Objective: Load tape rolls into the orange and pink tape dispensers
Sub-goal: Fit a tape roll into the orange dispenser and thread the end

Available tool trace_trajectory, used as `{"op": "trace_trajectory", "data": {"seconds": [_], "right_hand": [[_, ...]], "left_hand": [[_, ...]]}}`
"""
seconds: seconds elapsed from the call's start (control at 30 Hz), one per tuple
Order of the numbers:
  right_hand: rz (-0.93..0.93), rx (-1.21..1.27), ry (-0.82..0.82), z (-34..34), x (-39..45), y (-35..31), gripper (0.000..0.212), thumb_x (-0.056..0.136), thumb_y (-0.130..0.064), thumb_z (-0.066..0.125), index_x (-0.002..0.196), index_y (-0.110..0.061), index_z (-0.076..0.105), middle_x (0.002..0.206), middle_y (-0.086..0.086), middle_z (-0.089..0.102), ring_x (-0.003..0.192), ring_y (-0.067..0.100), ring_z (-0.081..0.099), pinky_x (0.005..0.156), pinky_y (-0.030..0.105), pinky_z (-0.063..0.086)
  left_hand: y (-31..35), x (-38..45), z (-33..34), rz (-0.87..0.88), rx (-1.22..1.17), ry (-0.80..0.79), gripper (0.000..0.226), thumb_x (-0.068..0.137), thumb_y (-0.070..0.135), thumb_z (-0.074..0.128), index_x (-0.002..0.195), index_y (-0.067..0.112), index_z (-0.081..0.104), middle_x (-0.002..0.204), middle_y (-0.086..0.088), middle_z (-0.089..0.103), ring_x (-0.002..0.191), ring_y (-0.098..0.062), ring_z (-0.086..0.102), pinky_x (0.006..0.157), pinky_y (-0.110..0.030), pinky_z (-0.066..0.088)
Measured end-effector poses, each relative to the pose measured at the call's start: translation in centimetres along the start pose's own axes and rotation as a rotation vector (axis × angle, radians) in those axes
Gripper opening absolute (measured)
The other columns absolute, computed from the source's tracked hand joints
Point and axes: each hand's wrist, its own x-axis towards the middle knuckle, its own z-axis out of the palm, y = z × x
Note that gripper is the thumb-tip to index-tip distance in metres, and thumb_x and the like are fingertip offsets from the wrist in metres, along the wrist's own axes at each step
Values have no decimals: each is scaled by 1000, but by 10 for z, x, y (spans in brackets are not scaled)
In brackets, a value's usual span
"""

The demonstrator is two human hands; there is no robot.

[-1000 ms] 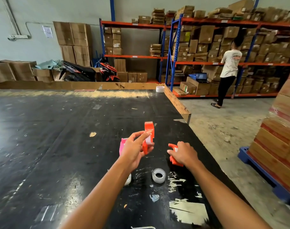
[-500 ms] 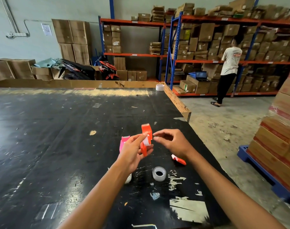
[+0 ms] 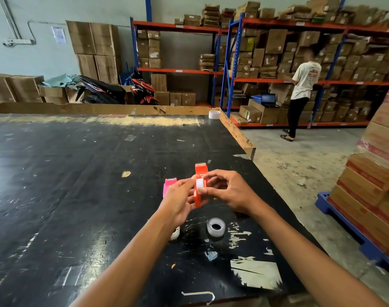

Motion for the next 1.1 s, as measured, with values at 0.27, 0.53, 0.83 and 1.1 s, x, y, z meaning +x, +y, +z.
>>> {"op": "trace_trajectory", "data": {"seconds": [0.27, 0.53, 0.83, 1.1], "right_hand": [[364, -382, -182, -35, -31, 9, 28, 76, -30, 78, 97, -16, 67, 95, -1, 62, 74, 14, 60, 67, 35, 54], [613, -729, -438, -19, -53, 14, 48, 73, -42, 78, 110, -17, 62, 117, 4, 57, 97, 22, 58, 79, 32, 48], [321, -758, -390, 16, -29, 18, 67, 76, -46, 73, 133, -17, 53, 124, 10, 65, 123, 27, 54, 107, 43, 39], [308, -299, -86, 8, -18, 18, 33, 76, -29, 78, 100, -8, 71, 99, 14, 72, 86, 20, 67, 89, 36, 52]], "left_hand": [[-5, 5, 2, 96, 118, 111, 25, 99, 26, 54, 116, 9, 51, 102, -18, 69, 93, -32, 70, 87, -48, 58], [-16, 1, 7, 75, 150, 93, 32, 99, 28, 53, 122, 6, 51, 106, -18, 70, 93, -31, 72, 80, -42, 59], [-11, -11, 0, 115, 193, 116, 38, 96, 33, 57, 116, 0, 61, 104, -18, 74, 95, -31, 73, 84, -39, 59], [0, -17, -15, 166, 275, 179, 39, 95, 37, 58, 97, 0, 72, 80, -11, 67, 75, -22, 59, 74, -35, 47]]}}
